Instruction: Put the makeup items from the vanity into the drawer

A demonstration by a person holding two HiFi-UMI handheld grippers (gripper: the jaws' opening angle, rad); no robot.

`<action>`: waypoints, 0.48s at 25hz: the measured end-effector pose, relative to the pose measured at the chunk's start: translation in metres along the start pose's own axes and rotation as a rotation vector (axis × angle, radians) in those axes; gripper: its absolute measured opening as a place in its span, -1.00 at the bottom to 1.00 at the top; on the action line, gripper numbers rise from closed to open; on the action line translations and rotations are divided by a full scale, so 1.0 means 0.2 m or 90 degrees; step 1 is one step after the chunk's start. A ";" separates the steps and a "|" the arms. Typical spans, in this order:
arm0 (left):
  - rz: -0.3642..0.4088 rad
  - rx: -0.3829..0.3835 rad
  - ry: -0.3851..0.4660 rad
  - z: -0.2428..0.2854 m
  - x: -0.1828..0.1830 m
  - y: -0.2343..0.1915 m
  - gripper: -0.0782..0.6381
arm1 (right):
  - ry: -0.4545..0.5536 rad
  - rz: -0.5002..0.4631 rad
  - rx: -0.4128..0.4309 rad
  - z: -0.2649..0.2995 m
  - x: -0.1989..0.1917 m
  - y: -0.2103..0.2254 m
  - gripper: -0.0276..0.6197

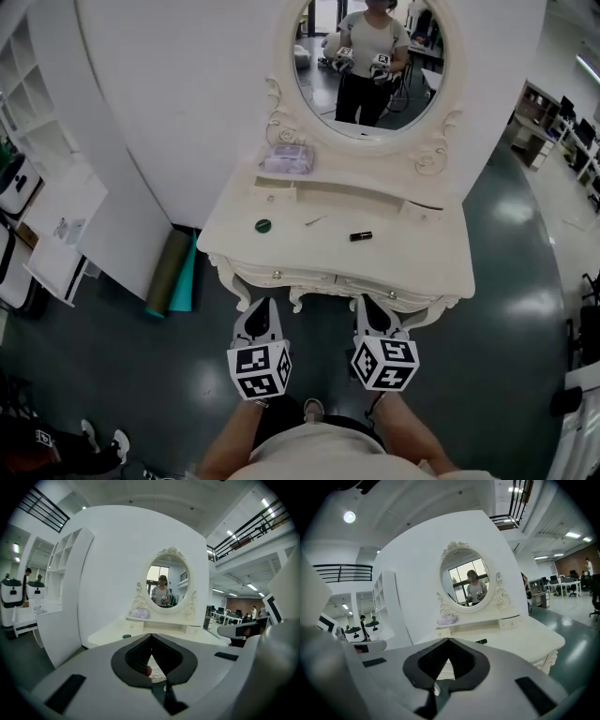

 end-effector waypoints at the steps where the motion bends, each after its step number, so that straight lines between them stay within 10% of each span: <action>1: -0.001 0.002 -0.004 0.02 0.00 0.00 -0.77 | -0.004 0.002 0.000 0.02 0.00 0.01 -0.86; 12: -0.017 -0.014 -0.023 0.47 0.04 -0.06 -0.77 | -0.029 -0.009 -0.027 0.37 0.05 0.13 -0.86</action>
Point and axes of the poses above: the fingertips, and each gripper's own axes: z forward along the fingers, y to its right, x out of its top, the point moved 7 cm from there along -z, backward along the fingers, and after that the axes turned 14 degrees about x, right-handed, at the moved point
